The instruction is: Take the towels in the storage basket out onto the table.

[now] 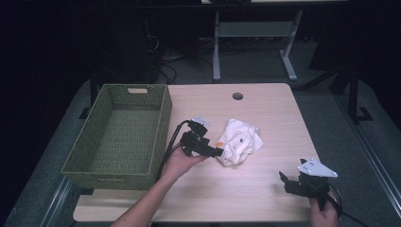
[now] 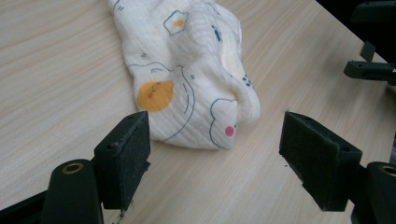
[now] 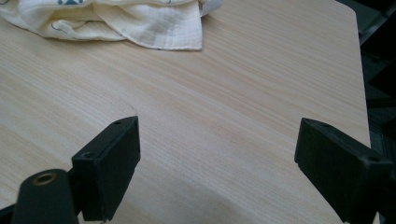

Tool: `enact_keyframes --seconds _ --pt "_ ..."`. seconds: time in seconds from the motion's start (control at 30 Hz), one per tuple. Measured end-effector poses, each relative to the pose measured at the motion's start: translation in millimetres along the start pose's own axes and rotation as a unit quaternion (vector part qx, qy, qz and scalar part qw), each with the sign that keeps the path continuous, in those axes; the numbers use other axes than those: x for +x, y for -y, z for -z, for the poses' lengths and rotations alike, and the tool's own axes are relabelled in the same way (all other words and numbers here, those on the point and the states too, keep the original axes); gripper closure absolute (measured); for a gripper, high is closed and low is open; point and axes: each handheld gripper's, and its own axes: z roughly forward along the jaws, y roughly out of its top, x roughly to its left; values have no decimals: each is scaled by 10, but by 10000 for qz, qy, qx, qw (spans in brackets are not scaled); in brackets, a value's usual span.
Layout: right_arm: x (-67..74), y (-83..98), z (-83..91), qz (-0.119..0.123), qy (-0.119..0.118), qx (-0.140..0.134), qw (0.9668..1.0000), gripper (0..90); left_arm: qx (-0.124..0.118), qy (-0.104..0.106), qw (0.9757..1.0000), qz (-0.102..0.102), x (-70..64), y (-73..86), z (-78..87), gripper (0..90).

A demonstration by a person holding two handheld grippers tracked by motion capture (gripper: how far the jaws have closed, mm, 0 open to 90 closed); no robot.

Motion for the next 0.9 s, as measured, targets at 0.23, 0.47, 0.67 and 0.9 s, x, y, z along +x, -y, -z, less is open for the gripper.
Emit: enact_keyframes --seconds 0.23,0.47,0.67,0.9 --pt "-7 6 -7 -22 33 29 10000 139 0 -70 10000 -60 -21 121 -4 241" --pt "-2 10 -24 -3 41 66 10000 139 -33 -84 9999 -105 -47 233 4 241" --pt "-1 11 -30 0 49 79 10000 139 -57 -91 9998 -155 -85 340 17 241" --pt "0 11 -34 18 55 82 9999 139 -89 -12 9998 -205 -137 459 43 241"
